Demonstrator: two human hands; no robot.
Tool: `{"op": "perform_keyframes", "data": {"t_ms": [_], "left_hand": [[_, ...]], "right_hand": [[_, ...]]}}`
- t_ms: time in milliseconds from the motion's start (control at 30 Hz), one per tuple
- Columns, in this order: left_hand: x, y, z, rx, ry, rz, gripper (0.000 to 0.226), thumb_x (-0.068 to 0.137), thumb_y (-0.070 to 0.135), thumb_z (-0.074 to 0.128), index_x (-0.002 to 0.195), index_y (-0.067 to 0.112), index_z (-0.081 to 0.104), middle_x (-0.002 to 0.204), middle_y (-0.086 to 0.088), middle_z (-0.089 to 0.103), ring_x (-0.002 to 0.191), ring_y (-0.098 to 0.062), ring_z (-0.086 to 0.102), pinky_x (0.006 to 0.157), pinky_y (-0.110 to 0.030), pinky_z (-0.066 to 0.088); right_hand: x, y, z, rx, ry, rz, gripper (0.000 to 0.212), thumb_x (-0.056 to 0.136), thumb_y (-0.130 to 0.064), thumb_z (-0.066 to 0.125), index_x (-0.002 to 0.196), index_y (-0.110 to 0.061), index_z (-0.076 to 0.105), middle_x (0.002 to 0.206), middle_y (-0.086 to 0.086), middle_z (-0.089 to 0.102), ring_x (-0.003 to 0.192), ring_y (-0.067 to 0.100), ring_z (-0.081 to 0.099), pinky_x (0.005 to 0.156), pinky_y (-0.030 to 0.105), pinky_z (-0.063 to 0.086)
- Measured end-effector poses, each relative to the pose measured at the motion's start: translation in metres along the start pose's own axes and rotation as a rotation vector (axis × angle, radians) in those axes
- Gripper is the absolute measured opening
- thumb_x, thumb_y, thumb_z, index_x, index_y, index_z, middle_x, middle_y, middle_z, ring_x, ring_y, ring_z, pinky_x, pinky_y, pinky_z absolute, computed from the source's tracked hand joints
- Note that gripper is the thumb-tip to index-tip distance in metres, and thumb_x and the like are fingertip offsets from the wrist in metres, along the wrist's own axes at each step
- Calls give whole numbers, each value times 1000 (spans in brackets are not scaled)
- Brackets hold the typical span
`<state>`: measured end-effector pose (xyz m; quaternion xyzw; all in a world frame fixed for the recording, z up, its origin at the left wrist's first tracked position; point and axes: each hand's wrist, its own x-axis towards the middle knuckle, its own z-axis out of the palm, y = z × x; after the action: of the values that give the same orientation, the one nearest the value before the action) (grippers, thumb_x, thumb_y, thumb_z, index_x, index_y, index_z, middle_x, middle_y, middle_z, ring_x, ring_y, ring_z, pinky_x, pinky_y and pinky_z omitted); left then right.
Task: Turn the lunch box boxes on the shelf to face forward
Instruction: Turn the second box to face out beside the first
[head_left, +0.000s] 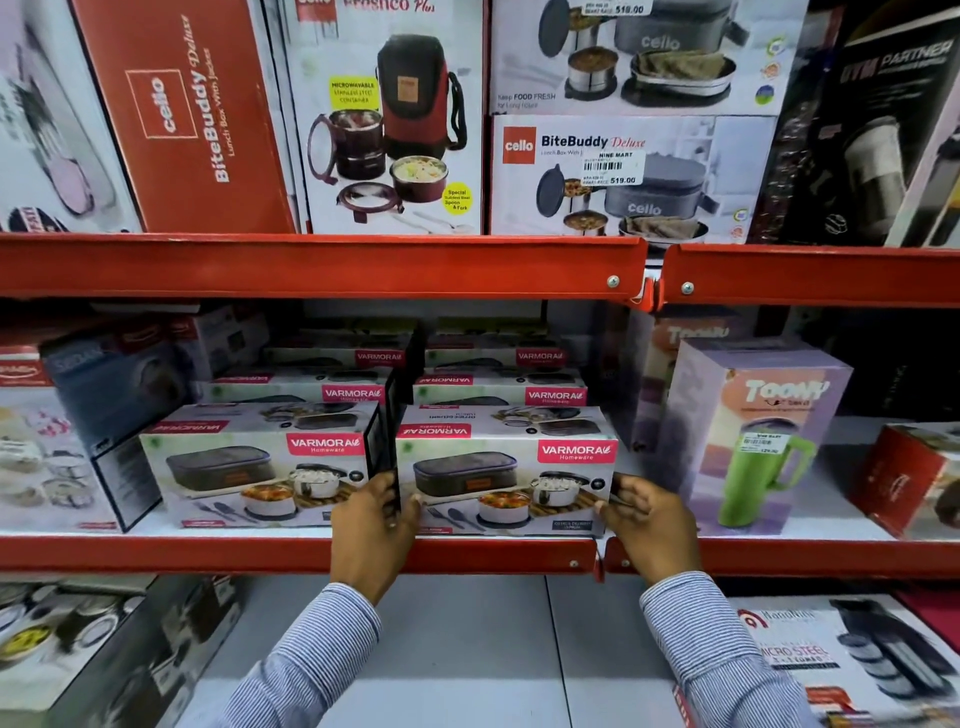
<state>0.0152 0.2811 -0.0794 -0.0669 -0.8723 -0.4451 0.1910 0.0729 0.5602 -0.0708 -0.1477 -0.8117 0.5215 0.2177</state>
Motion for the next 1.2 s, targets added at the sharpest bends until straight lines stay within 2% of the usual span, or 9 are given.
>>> {"op": "perform_keyframes", "data": {"t_ms": [167, 267, 433, 600, 700, 800, 867, 1033, 1200], "left_hand": [[-5, -1, -4, 39, 29, 20, 23, 85, 21, 72, 106, 11, 72, 96, -3, 79, 76, -2, 64, 65, 2, 41], [-7, -2, -5, 32, 29, 24, 26, 85, 22, 71, 109, 12, 71, 99, -3, 79, 82, -5, 68, 74, -11, 47], [-10, 2, -7, 17, 34, 21, 27, 86, 22, 71, 110, 11, 70, 102, -5, 79, 85, -7, 68, 79, -18, 51], [-11, 3, -8, 30, 20, 9, 28, 86, 22, 71, 112, 10, 69, 105, -6, 78, 86, -5, 66, 78, -13, 49], [-13, 3, -10, 38, 1, 14, 35, 87, 23, 70, 120, 10, 66, 111, -8, 77, 97, -12, 71, 81, -15, 52], [-20, 6, -14, 53, 18, 40, 50, 87, 24, 69, 134, 10, 58, 120, -10, 74, 106, -22, 71, 92, -30, 55], [-27, 9, -19, 100, 48, 86, 57, 87, 27, 70, 140, 12, 52, 128, -9, 70, 111, -25, 69, 97, -35, 52], [-28, 15, -38, 421, 205, 427, 69, 89, 44, 55, 148, 14, 38, 160, -12, 33, 149, -29, 30, 119, -53, 29], [-23, 20, -66, 712, 224, 437, 85, 88, 55, 48, 156, 16, 17, 167, -18, 4, 154, -36, -2, 120, -66, 9]], "right_hand": [[-4, 0, -1, -13, -11, 7, 40, 75, -6, 77, 113, -15, 68, 101, 0, 74, 91, 16, 71, 91, 37, 55], [-5, 1, -2, -23, 1, 2, 39, 74, -7, 77, 112, -16, 68, 105, 3, 75, 92, 17, 71, 93, 40, 55], [-6, 3, -1, -42, 10, 5, 40, 75, -9, 77, 112, -17, 68, 109, 4, 75, 96, 18, 71, 94, 43, 55], [-7, 3, -2, -30, 11, 6, 39, 75, -9, 77, 113, -16, 68, 109, 4, 74, 95, 17, 70, 92, 37, 54], [-9, 4, -1, -24, 32, 9, 44, 74, -9, 77, 116, -17, 66, 111, 4, 74, 99, 20, 70, 93, 40, 55], [-18, 0, 0, -123, 173, -101, 55, 75, -15, 77, 127, -18, 58, 125, 9, 67, 110, 27, 65, 96, 45, 53], [-26, -8, 0, -228, 281, -287, 60, 80, -22, 72, 135, -18, 49, 139, 9, 56, 125, 28, 54, 104, 46, 46], [-35, -49, 9, -594, 314, -629, 71, 89, -41, 49, 151, -19, 21, 162, 8, 14, 151, 25, 6, 121, 49, 12], [-39, -84, 38, -800, 238, -691, 76, 90, -53, 40, 153, -22, 12, 163, 12, -1, 150, 34, -9, 118, 62, 3]]}}
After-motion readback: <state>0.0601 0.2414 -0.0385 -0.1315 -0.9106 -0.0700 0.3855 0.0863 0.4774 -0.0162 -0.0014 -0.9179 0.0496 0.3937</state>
